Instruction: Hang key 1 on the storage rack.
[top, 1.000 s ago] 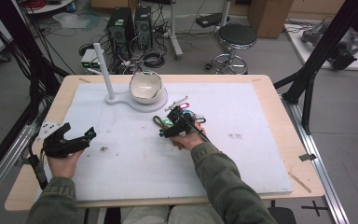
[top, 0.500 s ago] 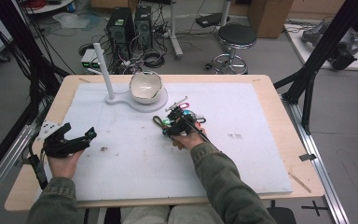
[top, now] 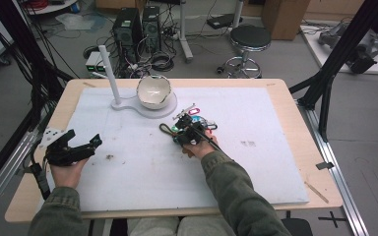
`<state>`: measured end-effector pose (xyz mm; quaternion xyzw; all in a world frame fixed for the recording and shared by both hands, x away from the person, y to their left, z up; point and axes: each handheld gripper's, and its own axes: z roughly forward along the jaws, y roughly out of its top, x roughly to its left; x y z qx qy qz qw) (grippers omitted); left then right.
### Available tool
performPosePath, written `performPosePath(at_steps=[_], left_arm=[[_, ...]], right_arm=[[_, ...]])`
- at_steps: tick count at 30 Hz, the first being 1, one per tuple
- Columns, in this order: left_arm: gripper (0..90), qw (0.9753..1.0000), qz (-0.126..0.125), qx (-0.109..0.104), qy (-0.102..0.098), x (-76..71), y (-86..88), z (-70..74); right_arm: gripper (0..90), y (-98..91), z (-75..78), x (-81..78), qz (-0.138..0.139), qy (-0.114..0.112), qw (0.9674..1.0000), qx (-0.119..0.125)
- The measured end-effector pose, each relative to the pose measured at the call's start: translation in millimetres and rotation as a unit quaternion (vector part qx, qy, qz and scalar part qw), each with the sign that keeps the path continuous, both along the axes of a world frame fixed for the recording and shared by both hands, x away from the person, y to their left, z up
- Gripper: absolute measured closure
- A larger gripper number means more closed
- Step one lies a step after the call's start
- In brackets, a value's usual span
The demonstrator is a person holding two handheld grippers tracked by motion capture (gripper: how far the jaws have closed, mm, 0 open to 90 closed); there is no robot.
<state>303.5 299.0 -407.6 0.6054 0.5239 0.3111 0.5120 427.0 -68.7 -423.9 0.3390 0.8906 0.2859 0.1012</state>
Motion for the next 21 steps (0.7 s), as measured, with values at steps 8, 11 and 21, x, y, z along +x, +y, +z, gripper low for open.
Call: performPosePath(at_steps=[8,11,21], left_arm=[[1.7,1.0000,0.000,-0.002,0.001,0.1,-0.5,-0.2],[1.7,1.0000,0.000,-0.002,0.001,0.1,-0.6,-0.1],[1.7,1.0000,-0.001,0.001,0.003,0.4,-0.7,-0.4]], right_arm=[[74.6,-5.1,5.4,-0.6,-0.022,-0.001,0.9996,0.015],[74.5,-5.8,7.2,-1.4,-0.026,0.001,0.9994,0.024],[74.6,-12.8,18.9,-3.2,-0.022,0.006,0.9985,0.049]])
